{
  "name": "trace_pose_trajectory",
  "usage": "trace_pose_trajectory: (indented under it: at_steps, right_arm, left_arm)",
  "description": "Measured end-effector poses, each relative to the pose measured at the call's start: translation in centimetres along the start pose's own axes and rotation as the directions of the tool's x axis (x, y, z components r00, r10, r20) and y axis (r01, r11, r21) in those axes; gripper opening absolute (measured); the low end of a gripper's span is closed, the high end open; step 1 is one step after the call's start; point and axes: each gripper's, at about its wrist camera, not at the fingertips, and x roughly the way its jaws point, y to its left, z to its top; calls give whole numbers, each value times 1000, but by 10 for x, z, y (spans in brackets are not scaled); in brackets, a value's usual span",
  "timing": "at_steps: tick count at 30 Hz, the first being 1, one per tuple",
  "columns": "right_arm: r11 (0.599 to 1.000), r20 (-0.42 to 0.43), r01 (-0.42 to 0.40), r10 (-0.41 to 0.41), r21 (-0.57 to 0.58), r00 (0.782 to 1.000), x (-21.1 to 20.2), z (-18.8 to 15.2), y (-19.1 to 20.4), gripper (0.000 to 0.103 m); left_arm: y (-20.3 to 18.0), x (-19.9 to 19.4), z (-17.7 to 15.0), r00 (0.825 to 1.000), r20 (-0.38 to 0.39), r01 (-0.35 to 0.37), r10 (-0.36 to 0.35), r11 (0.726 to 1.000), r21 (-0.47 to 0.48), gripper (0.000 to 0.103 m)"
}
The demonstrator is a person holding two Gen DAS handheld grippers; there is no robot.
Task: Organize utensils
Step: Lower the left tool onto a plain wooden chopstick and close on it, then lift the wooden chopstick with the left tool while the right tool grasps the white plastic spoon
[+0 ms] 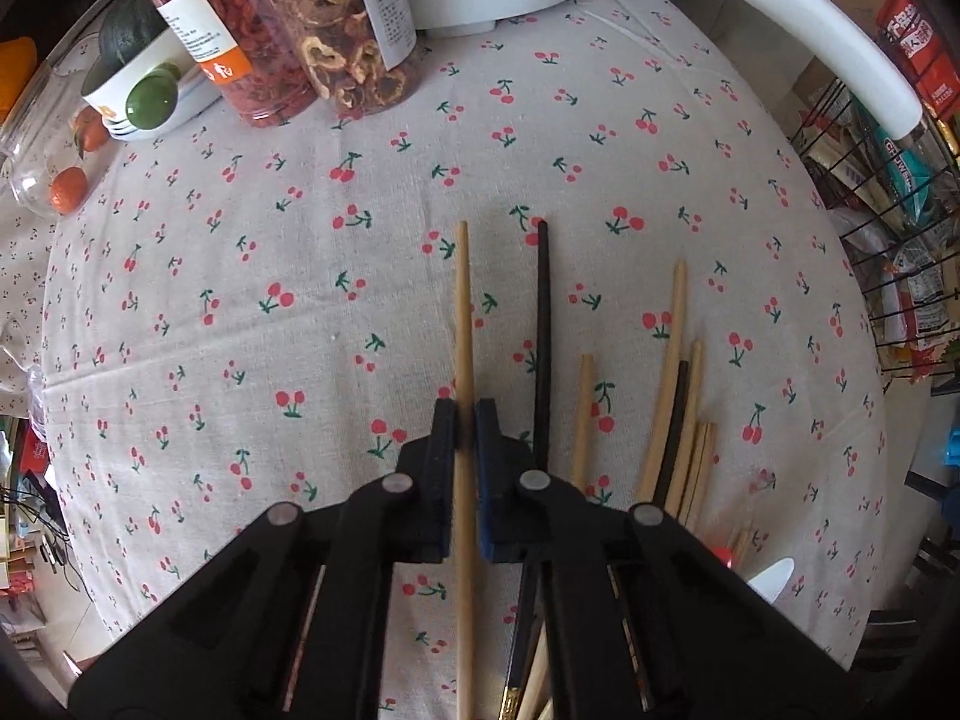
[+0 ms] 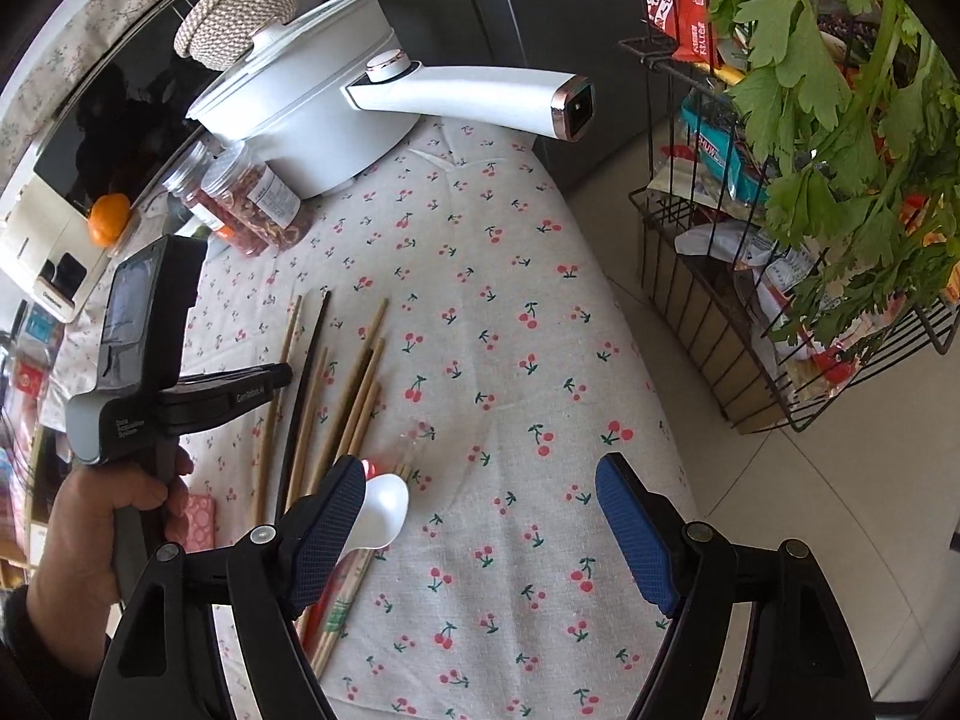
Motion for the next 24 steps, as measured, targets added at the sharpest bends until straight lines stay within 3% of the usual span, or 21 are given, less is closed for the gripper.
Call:
trace_pose_trajectory:
  at_steps: [4, 8, 13, 18, 22, 24]
  right_arm:
    - [1000, -12, -15, 15, -5, 1000, 5, -2, 4, 80]
    - [998, -38, -59, 58, -16, 998, 13, -5, 11, 79]
    - [991, -108, -119, 111, -65, 988, 28, -16, 24, 74]
    - [985, -133, -171, 166, -27, 977, 45, -20, 23, 71]
    - [985, -153, -172, 171, 1, 973, 66, -23, 22, 47]
    - [984, -154, -180, 179, 7, 972, 73, -24, 22, 40]
  left_arm:
    - [0, -37, -28, 995, 80, 58, -59, 998, 15, 7]
    - [13, -81, -58, 979, 168, 116, -117, 993, 16, 7]
    - [32, -129, -101, 948, 263, 172, -177, 984, 42, 7]
    - [51, -155, -132, 910, 364, 191, -201, 980, 64, 7]
    - [68, -166, -164, 862, 449, 228, -236, 971, 72, 7]
    - [76, -167, -173, 852, 456, 262, -257, 964, 53, 7]
